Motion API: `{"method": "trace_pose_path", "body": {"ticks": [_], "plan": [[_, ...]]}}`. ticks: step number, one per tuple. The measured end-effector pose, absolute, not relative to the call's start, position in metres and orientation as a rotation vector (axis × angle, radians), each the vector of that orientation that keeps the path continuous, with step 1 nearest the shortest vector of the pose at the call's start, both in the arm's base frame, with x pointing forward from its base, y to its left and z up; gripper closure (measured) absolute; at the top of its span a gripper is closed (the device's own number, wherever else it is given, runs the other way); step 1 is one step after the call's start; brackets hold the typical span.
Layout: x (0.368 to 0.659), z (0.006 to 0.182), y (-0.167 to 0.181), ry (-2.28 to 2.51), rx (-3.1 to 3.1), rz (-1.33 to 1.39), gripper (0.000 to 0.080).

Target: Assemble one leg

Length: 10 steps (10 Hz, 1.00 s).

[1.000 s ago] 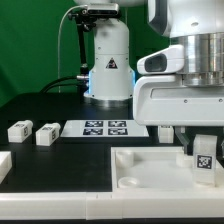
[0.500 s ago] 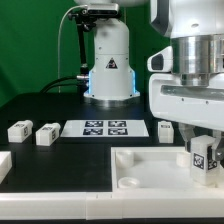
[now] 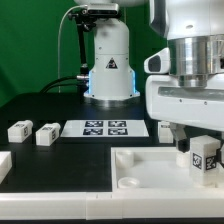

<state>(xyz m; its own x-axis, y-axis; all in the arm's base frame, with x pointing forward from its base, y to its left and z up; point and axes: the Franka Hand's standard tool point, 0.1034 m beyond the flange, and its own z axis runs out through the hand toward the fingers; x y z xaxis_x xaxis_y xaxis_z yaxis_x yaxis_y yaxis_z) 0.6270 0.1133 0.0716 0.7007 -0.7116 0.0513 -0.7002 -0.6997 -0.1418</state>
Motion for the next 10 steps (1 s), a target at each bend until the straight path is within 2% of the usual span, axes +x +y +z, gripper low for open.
{"method": "trace_pose_path", "body": {"ticks": [4,10], "plan": [[0.625,0.07,0.125,0.434,-3.054,-0.204,0.0151],[0.627,0.076,0.121,-0.57,-3.104,-0.169,0.015]]}}
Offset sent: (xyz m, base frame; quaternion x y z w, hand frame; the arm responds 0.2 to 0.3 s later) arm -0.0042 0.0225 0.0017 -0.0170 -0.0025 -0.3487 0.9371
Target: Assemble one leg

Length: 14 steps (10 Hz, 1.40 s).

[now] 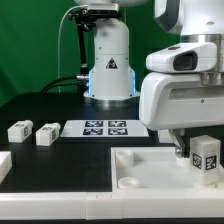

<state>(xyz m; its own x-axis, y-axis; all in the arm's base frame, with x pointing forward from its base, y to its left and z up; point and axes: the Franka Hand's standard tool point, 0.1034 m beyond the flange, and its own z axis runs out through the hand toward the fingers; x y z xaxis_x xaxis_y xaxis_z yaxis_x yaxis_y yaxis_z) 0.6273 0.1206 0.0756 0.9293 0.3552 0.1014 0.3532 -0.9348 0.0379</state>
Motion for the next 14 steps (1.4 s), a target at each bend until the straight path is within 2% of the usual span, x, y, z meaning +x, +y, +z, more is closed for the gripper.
{"method": "trace_pose_path", "body": {"ticks": [5,6,7,8,9,14], "plan": [[0.6279,0.0754,0.1174,0.675,3.038,0.168,0.0173],[0.6279,0.0754,0.1173,0.675,3.038,0.168,0.0378],[0.6278,0.0753,0.1176,0.646,3.046,0.168,0.0378],[0.6275,0.0751,0.1174,0.617,3.053,0.167,0.0506],[0.6274,0.075,0.1176,0.585,3.06,0.167,0.0506],[0.6223,0.0728,0.1218,-0.513,3.134,0.176,0.0506]]}}
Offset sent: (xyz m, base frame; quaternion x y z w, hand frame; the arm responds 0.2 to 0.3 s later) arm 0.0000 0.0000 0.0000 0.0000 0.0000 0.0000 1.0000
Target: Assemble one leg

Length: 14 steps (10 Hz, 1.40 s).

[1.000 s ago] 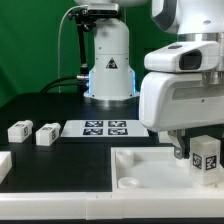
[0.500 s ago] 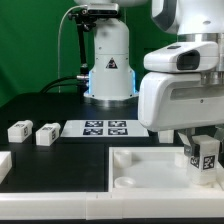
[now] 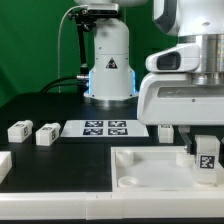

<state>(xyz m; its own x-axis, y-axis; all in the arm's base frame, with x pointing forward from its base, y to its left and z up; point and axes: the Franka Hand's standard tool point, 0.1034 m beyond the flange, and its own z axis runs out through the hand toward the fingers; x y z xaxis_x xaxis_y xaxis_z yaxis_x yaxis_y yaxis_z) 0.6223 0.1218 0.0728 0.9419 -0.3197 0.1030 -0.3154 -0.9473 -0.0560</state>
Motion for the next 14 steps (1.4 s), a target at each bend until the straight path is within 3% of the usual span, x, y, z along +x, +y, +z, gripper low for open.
{"method": "trace_pose_path", "body": {"ticks": [5,8,9,10,11,12,14], "plan": [[0.619,0.0723,0.1282,1.462,-2.718,-0.156,0.0506],[0.6193,0.072,0.1271,1.505,-2.683,-0.145,0.0506],[0.6192,0.072,0.1274,1.503,-2.683,-0.144,0.0421],[0.6192,0.072,0.1273,1.485,-2.694,-0.145,0.0242],[0.6198,0.0721,0.1252,1.255,-2.821,-0.157,0.0242],[0.6201,0.0723,0.1245,1.059,-2.908,-0.163,0.017],[0.6199,0.0728,0.1295,0.702,-3.029,-0.173,0.0154]]}}
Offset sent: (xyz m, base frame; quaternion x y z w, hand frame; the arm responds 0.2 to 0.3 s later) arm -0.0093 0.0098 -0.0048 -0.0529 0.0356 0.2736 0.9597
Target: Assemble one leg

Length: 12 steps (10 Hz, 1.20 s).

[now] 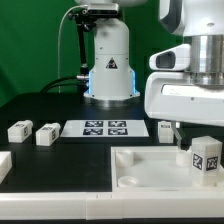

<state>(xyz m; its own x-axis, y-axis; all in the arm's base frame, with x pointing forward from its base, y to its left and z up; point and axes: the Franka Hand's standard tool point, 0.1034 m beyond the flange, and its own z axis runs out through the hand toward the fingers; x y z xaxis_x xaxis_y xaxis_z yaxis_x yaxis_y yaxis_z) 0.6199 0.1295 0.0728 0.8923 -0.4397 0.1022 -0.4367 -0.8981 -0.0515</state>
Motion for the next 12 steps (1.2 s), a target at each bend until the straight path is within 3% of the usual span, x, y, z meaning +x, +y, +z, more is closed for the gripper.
{"method": "trace_pose_path", "body": {"ticks": [4,8,11,12], "plan": [[0.6209,0.0737,0.1277,-0.21,-3.161,-0.161,0.015],[0.6237,0.0747,0.1208,-0.828,-3.105,-0.159,0.015],[0.6238,0.0746,0.1205,-0.787,-3.114,-0.16,0.0159],[0.6238,0.0746,0.1204,-0.787,-3.114,-0.16,0.0333]]}}
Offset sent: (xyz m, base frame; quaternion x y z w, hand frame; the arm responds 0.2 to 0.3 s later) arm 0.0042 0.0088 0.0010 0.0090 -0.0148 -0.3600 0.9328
